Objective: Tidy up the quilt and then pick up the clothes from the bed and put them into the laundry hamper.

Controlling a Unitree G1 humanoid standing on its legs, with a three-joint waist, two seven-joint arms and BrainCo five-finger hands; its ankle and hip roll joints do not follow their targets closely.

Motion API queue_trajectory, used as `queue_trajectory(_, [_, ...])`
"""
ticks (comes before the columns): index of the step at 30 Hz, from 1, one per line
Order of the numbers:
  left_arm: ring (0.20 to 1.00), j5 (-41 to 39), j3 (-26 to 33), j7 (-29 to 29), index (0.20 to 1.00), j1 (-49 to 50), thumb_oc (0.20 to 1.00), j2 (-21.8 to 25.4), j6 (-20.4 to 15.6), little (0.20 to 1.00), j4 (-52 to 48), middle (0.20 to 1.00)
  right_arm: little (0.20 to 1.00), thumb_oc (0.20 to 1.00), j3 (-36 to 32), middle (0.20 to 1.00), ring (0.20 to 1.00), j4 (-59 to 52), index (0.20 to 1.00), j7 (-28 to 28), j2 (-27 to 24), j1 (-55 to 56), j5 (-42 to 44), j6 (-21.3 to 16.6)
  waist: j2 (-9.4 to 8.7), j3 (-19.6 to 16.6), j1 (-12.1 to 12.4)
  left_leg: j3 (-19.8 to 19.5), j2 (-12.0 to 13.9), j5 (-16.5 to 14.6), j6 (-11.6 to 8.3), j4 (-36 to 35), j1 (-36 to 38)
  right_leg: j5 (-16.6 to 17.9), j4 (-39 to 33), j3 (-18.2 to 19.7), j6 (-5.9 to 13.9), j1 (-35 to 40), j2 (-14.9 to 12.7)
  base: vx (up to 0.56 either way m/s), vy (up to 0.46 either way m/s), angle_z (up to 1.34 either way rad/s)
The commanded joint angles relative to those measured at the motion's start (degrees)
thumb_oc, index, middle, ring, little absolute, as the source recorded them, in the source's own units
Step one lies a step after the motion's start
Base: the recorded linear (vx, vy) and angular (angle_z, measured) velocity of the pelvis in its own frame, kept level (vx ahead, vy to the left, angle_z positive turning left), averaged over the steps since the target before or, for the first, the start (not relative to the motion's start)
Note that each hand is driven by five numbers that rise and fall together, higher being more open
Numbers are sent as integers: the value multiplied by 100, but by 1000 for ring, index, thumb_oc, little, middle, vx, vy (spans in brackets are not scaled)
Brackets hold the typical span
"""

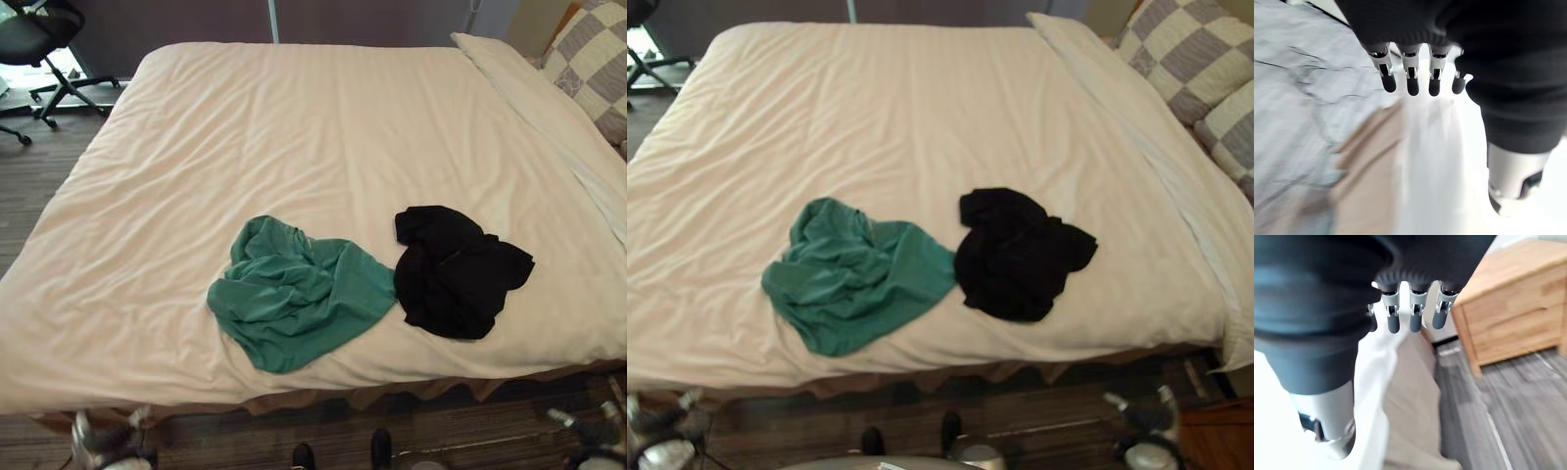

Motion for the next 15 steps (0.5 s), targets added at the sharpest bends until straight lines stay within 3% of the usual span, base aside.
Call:
queue_trajectory(1, [1000,787,164,464,1000,-789,1000,230,-362,1000,376,1000,1000,1000,44,1000,1000,274,1000,-383,-245,-586,-575,-204,-118,27,-76,247,138,-143,-227,31,157,-369,48,275,830,221,-577,13,-17,-5])
queue_trajectory(3, [1000,1278,-15,454,1000,-1128,1000,634,-490,1000,-411,1000,1000,1000,176,1000,1000,-82,1000,-424,-723,-814,-1116,-201,-117,8,-86,255,153,-139,-230,31,148,-359,36,288,841,208,-583,10,-22,-5])
queue_trajectory(7, [1000,2000,-393,335,1000,-1441,1000,905,-504,1000,-1173,1000,1000,1000,338,1000,1000,-520,1000,-356,-1162,-1046,-1596,-192,-117,7,-91,272,159,-151,-229,31,159,-373,26,304,852,213,-592,4,-7,-3])
queue_trajectory(9, [1000,2561,-1053,-36,1000,-1779,1000,927,-578,1000,-1784,1000,1000,1000,629,1000,1000,-940,1000,-247,-1422,-1297,-2033,-197,-114,-10,-134,293,165,-165,-232,31,144,-368,14,323,870,185,-603,17,-11,0])
queue_trajectory(15, [1000,3058,-2001,-906,1000,-2074,1000,1068,-624,1000,-2292,1000,1000,1000,1035,1000,1000,-1481,1000,-76,-1646,-1791,-2487,-52,-58,122,-159,345,170,-143,-235,31,-5,-313,13,360,896,-4,-634,-24,-14,0])
